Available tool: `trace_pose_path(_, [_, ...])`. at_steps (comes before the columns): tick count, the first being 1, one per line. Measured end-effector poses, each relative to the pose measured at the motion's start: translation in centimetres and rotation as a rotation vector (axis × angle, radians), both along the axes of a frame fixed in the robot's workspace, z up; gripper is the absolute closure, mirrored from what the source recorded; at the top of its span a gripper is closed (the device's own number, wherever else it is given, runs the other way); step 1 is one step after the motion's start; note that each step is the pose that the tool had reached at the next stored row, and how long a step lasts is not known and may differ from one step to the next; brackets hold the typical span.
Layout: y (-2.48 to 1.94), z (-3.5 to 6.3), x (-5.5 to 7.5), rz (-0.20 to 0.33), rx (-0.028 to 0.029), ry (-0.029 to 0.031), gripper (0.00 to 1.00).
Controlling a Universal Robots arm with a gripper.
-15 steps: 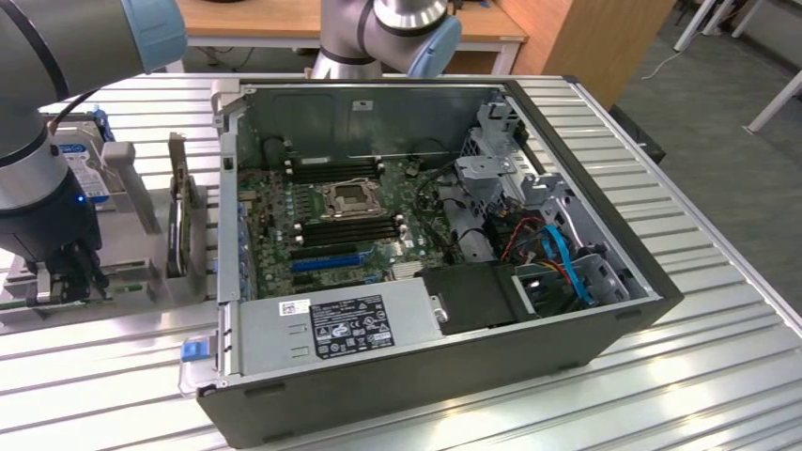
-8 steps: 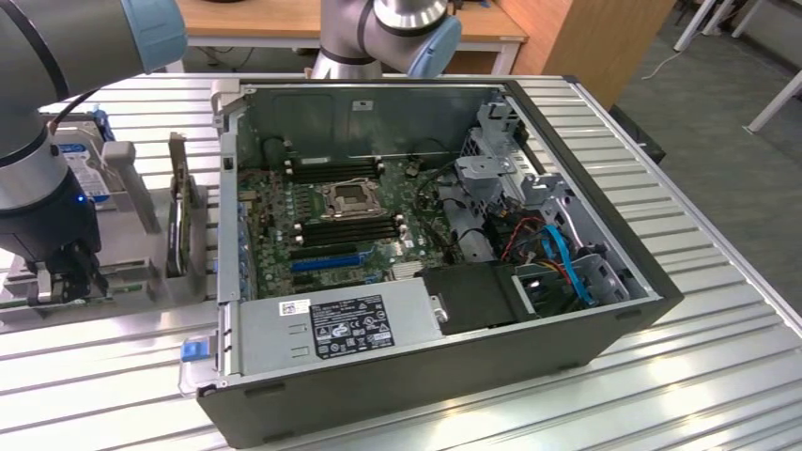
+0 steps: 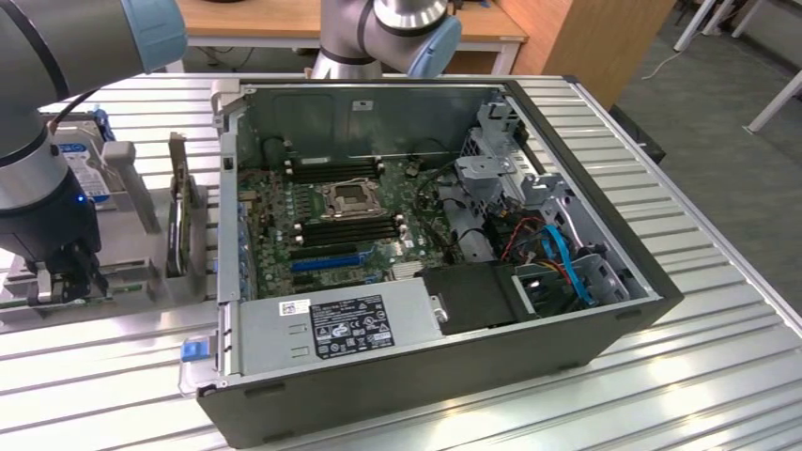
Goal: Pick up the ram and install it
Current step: 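Pick up the ram and move it above insertion slot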
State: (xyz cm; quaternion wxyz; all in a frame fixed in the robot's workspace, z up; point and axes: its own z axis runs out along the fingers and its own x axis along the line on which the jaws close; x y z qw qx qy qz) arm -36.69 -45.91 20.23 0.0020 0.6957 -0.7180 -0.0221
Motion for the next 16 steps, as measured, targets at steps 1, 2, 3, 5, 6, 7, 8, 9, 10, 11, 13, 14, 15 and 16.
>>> trace_pose_path(1, [0.02,0.00,0.00,0.000,-0.0001,0.0000,0.88])
trace_pose_path(2, [0.06,0.00,0.00,0.000,-0.0001,0.0000,0.88])
trace_pose_path(3, [0.08,0.00,0.00,0.000,-0.0001,-0.0001,0.88])
trace_pose_path(5, [0.15,-0.01,0.00,0.000,-0.0004,-0.0002,0.88])
trace_pose_path(6, [0.17,-0.01,0.00,0.000,-0.0005,-0.0001,0.88])
trace_pose_path(7, [0.17,-0.01,0.00,0.000,-0.0006,-0.0002,0.88])
trace_pose_path(8, [0.17,-0.01,0.00,0.000,-0.0007,-0.0001,0.88])
trace_pose_path(9, [0.18,-0.01,0.00,0.000,-0.0006,-0.0001,0.88])
trace_pose_path(10, [0.18,-0.01,0.00,0.000,-0.0006,-0.0001,0.88])
trace_pose_path(11, [0.18,-0.01,0.00,0.000,-0.0006,-0.0001,0.88])
trace_pose_path(13, [0.18,-0.01,0.00,0.002,-0.0006,-0.0001,0.88])
trace_pose_path(14, [0.18,-0.01,0.00,0.006,-0.0006,-0.0001,0.88])
trace_pose_path(15, [0.18,-0.01,0.00,0.009,-0.0006,-0.0001,0.88])
trace_pose_path(16, [0.18,-0.01,0.00,0.014,-0.0006,-0.0001,0.88])
